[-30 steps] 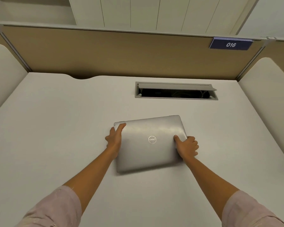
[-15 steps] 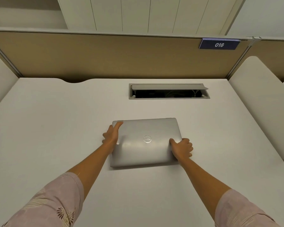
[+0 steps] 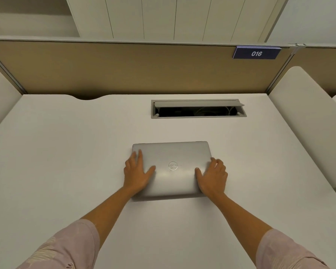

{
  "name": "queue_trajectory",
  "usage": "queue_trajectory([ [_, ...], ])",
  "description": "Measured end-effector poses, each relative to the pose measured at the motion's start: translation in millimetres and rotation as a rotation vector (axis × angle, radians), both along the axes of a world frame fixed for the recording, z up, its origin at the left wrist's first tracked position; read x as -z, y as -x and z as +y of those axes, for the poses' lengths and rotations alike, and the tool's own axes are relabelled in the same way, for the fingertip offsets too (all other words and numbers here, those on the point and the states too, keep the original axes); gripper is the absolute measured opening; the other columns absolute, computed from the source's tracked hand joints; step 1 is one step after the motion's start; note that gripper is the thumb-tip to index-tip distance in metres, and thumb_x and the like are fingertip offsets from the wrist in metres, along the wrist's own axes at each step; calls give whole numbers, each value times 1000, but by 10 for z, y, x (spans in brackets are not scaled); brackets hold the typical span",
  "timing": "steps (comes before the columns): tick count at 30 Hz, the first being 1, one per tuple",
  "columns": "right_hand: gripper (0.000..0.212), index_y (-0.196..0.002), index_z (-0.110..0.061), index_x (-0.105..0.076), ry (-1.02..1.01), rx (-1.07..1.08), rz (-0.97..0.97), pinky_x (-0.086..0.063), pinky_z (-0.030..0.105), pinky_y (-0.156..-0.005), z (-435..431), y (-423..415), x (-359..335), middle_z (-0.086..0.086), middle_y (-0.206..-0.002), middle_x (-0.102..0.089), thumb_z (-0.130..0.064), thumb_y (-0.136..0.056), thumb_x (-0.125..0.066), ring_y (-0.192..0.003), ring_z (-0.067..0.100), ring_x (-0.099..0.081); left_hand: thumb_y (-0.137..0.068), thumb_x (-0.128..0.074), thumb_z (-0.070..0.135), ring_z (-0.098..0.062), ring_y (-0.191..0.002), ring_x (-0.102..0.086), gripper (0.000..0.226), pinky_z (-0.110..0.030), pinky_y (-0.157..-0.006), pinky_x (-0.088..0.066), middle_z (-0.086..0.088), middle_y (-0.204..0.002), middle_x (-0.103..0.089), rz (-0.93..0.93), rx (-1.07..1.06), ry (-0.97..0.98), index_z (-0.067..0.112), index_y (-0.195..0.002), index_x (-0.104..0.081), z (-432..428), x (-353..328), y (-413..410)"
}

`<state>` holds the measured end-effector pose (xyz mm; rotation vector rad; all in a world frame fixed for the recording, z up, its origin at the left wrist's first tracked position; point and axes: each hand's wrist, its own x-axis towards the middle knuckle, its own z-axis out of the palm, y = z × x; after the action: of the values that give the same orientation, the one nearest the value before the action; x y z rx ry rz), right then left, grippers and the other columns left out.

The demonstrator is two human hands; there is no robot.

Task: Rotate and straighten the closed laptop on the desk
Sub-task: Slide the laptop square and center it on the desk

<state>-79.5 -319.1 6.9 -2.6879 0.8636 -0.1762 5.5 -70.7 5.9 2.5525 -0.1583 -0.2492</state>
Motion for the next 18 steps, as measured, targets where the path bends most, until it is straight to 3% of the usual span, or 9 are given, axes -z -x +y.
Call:
queue_trajectory([
  [3,72,-147,-13,-30,-33,-398,-77,-25,41,-114,-1,124,80,11,-154,-29,-50,-90,-55,-142,28,-27,-88,-32,69,-25,-149,-7,85,-45,-120,0,-8,-164,-5,-169,357,-175,21,-155,-14,30,143,248],
  [6,76,-153,-15,-19,-32,-731,-10,-18,42,-120,-7,231,203,8,-162,-15,-55,-94,-45,-149,22,-14,-86,-18,78,-18,-150,9,91,-44,-118,13,-1,-162,10,-234,584,-288,23,-156,0,80,274,409],
  [8,76,-155,-16,-10,21,-863,39,-10,39,-123,-23,273,270,3,-164,-4,-58,-96,-35,-152,17,-2,-86,-21,79,-17,-149,12,93,-42,-119,10,-1,-163,10,-265,657,-314,21,-156,2,91,318,453],
  [11,77,-155,-16,-2,108,-937,90,-4,36,-124,-66,275,311,1,-164,1,-61,-97,-26,-151,13,6,-91,-25,70,-26,-150,-3,86,-43,-121,-3,-5,-163,-3,-310,719,-356,15,-156,-10,88,288,436],
  [14,77,-155,-15,-1,169,-939,119,-3,36,-124,-71,261,323,3,-164,1,-62,-97,-20,-151,16,6,-93,-28,64,-31,-146,-23,81,-50,-115,-24,-11,-159,-22,-352,763,-407,10,-153,-25,72,242,405],
  [18,76,-155,-13,-5,198,-927,105,-4,36,-124,-47,262,329,4,-164,-4,-60,-98,-22,-151,19,0,-93,-31,62,-31,-144,-27,79,-49,-113,-29,-12,-158,-26,-379,802,-421,10,-152,-27,74,223,378],
])
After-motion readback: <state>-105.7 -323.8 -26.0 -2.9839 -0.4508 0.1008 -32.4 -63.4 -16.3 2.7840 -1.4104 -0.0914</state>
